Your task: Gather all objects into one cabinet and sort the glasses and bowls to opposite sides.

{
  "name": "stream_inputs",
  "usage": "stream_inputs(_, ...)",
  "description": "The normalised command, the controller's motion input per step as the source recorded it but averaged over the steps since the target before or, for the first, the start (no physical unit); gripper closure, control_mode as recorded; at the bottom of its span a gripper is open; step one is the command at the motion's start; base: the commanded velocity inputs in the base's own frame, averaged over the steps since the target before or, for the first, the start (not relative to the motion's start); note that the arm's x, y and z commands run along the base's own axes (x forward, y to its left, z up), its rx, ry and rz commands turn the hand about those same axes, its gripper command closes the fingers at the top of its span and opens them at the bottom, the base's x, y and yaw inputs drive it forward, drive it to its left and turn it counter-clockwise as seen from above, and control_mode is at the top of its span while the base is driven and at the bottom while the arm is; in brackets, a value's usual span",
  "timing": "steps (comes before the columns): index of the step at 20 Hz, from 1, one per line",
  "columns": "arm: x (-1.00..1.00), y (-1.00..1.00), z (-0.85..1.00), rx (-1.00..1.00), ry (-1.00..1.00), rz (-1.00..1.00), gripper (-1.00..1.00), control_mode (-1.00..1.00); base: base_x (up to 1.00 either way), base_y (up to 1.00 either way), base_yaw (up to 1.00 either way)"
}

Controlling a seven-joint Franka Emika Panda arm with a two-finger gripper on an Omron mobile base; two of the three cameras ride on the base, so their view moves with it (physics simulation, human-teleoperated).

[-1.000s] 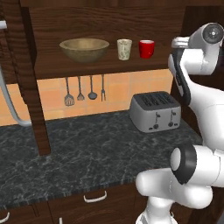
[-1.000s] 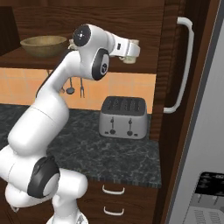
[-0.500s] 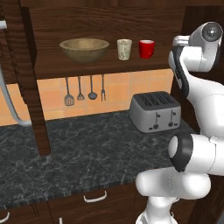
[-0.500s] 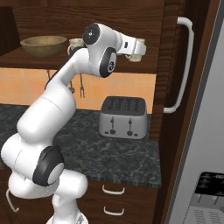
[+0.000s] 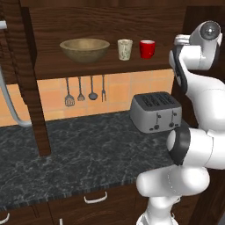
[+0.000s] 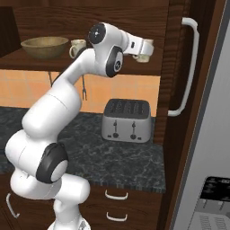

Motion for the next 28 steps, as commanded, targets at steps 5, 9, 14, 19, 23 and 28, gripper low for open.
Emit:
stream_inputs(5, 0.27, -0.02, 0.00, 0.00, 0.00, -0.03, 1.00, -1.00, 0.00, 0.00, 0.00)
stream_inputs(9, 0.31, -0.01, 0.00, 0.00, 0.00, 0.00, 1.00, -1.00, 0.00, 0.00, 0.00)
stream_inputs(14, 0.19, -0.09, 0.00, 0.00, 0.00, 0.00, -1.00, -1.00, 0.00, 0.00, 0.00)
stream_inputs(19, 0.01, -0.01, 0.00, 0.00, 0.00, 0.00, -1.00, -1.00, 0.00, 0.00, 0.00)
stream_inputs(23, 0.00, 0.00, 0.00, 0.00, 0.00, 0.00, -1.00, -1.00, 0.00, 0.00, 0.00)
stream_inputs(28, -0.03, 0.00, 0.00, 0.00, 0.00, 0.00, -1.00, -1.00, 0.00, 0.00, 0.00)
